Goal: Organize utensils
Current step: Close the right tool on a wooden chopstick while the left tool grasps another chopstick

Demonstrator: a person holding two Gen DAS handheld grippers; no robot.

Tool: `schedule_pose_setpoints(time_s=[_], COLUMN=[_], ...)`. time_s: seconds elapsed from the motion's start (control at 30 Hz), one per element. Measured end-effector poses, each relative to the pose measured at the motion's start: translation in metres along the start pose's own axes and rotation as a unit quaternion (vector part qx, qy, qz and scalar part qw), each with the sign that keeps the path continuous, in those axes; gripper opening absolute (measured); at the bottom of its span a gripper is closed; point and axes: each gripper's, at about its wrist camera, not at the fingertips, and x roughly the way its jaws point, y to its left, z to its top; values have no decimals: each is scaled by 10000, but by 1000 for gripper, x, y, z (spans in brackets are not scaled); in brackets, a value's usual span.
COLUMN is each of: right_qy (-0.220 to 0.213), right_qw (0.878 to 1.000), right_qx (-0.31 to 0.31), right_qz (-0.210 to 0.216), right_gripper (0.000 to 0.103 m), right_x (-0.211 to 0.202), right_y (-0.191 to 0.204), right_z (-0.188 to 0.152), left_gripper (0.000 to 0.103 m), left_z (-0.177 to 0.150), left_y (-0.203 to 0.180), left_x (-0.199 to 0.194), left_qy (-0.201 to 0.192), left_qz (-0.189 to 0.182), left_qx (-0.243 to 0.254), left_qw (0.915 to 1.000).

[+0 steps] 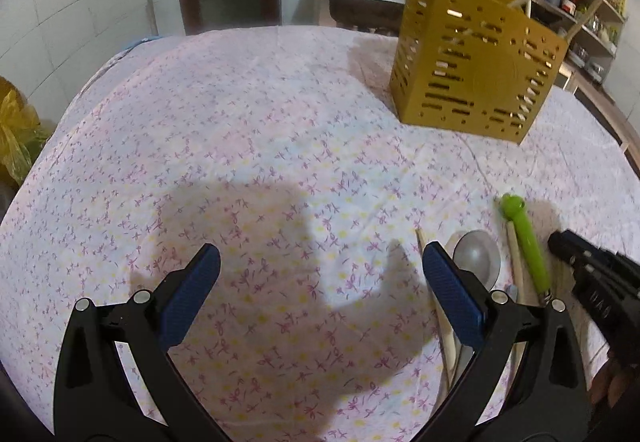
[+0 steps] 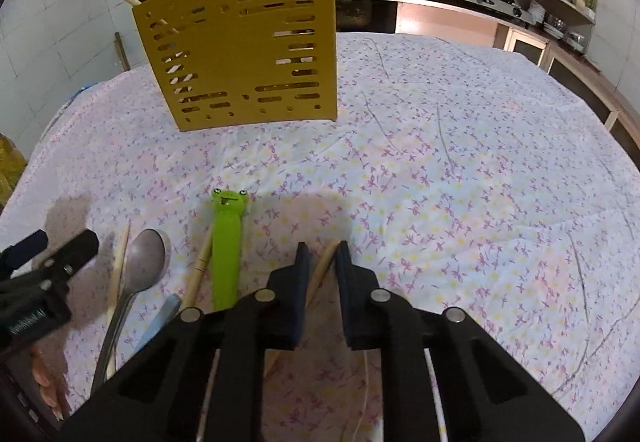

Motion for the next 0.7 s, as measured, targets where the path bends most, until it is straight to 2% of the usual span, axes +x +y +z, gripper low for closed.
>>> schedule_pose_setpoints(time_s=[0.17,0.7], right_qy=[57,126], right_qw=[9996,9968], right_qx=[-233,-793], right_qz=[138,24], right_gripper=[14,14], right_x=[2,7], right_y=[-5,-17], right_z=[5,18], left_gripper=[98,98], left_z=[0,2], left_y=[-3,-10], left_x=[1,-2], left_qy=[60,21], left_qz=[-58,-27], left_qx=[40,153], left_qw=[10000,9999])
